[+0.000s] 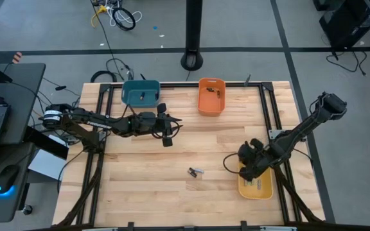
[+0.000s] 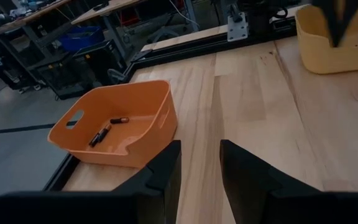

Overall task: Sort batteries
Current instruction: Put the small black battery into the orange bin

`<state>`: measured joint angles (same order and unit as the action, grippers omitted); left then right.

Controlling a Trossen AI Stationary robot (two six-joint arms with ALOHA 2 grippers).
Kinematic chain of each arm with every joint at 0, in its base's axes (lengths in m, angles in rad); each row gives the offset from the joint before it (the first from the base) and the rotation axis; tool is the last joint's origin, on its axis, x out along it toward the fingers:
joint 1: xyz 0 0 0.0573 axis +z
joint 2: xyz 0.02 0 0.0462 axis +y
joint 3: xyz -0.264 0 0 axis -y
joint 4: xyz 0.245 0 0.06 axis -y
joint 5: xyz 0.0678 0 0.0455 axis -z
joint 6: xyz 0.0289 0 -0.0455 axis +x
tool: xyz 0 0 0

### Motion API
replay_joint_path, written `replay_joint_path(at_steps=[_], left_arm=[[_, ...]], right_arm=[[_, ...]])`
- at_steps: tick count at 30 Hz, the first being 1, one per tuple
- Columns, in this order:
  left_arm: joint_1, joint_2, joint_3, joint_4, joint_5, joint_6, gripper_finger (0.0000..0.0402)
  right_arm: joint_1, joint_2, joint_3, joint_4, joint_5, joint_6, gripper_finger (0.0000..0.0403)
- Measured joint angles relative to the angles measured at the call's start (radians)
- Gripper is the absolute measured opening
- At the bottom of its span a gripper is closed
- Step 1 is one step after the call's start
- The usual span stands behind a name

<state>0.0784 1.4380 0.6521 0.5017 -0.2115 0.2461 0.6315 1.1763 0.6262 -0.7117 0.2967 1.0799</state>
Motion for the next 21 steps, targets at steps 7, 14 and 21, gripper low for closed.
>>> replay_joint_path(at_steps=[7, 14, 21], left_arm=[[0.000, 0.000, 0.000, -0.006, 0.000, -0.016, 0.0118], [0.000, 0.000, 0.000, -0.001, 0.000, -0.017, 0.0118], [0.000, -0.003, 0.000, -0.011, 0.000, -0.017, 0.0118]], right_arm=[[-0.004, 0.000, 0.092, -0.073, -0.053, -0.024, 0.0019], [-0.133, -0.001, 0.188, -0.298, 0.025, 0.033, 0.0009], [-0.252, 0.000, 0.167, -0.307, -0.054, -0.070, 0.0013]])
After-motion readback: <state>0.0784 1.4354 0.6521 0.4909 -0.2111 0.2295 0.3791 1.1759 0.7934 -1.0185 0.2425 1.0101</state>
